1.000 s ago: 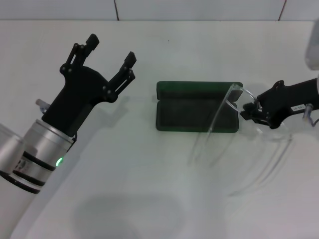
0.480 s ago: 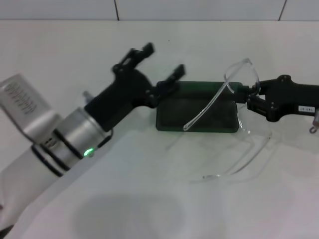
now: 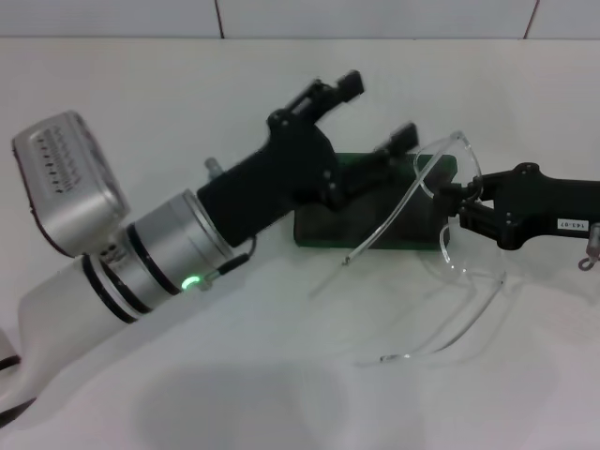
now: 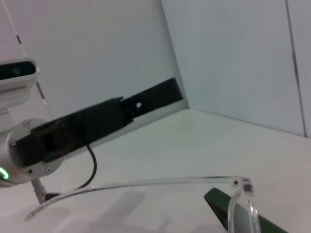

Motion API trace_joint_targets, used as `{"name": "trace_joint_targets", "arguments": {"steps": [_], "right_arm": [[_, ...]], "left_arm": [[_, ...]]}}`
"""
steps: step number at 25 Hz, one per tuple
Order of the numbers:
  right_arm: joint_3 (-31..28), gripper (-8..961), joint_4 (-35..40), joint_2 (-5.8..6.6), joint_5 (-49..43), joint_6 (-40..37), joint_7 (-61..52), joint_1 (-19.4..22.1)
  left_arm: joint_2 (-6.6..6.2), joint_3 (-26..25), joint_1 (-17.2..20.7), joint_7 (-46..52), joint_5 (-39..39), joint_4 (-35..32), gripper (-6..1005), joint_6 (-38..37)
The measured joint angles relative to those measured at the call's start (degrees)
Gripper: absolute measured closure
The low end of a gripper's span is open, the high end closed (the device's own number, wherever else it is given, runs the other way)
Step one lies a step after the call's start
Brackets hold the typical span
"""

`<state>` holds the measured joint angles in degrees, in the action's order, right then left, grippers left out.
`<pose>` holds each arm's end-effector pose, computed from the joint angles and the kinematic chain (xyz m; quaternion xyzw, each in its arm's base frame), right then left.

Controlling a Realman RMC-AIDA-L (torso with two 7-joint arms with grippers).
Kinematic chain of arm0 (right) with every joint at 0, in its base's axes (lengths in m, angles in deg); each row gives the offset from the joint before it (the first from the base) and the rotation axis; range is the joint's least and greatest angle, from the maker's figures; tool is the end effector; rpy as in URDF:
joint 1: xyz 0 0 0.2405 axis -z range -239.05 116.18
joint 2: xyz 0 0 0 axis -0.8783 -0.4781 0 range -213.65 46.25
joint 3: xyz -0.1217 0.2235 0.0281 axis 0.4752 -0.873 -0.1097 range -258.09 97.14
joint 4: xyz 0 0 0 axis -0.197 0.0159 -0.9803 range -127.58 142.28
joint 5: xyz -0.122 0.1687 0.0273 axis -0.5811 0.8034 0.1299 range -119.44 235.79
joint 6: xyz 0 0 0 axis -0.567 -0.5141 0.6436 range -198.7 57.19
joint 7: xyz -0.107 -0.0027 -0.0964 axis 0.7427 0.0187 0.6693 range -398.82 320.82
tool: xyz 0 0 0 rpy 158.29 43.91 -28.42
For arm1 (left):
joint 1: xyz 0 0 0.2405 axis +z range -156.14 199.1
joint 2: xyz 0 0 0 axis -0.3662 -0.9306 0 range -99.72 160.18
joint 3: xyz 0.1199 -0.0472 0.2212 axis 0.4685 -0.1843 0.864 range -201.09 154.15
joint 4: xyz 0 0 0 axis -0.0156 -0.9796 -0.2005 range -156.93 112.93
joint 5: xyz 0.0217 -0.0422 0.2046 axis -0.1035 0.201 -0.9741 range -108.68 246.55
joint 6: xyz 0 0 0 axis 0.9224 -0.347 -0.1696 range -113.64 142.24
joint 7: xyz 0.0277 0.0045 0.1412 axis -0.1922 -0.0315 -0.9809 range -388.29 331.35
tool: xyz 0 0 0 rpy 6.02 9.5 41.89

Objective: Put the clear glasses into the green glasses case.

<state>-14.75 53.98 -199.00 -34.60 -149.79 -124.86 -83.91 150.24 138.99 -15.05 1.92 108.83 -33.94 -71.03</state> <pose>0.2500 0.3318 0.0052 -0.9356 0.2106 0.2412 0.1486 -0.1858 0.3044 -0.0874 -0.8361 -0.1171 -0.4909 0.2152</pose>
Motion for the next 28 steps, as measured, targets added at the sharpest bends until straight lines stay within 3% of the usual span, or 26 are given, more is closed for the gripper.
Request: {"name": "trace_joint_targets", "arguments": {"steps": [8, 28], "right_arm": [[-0.46, 829, -3.68, -0.05, 3.12, -0.20, -0.62, -1.61], [-3.32, 828, -13.90, 0.00, 10.45, -4.53, -1.99, -5.54]], "left_arm": [[0.22, 0.00, -1.18, 0.97, -9.57, 0.36, 127, 0.31], [0.49, 0.18, 0.38, -1.21, -10.86, -0.38, 127, 1.47]]}}
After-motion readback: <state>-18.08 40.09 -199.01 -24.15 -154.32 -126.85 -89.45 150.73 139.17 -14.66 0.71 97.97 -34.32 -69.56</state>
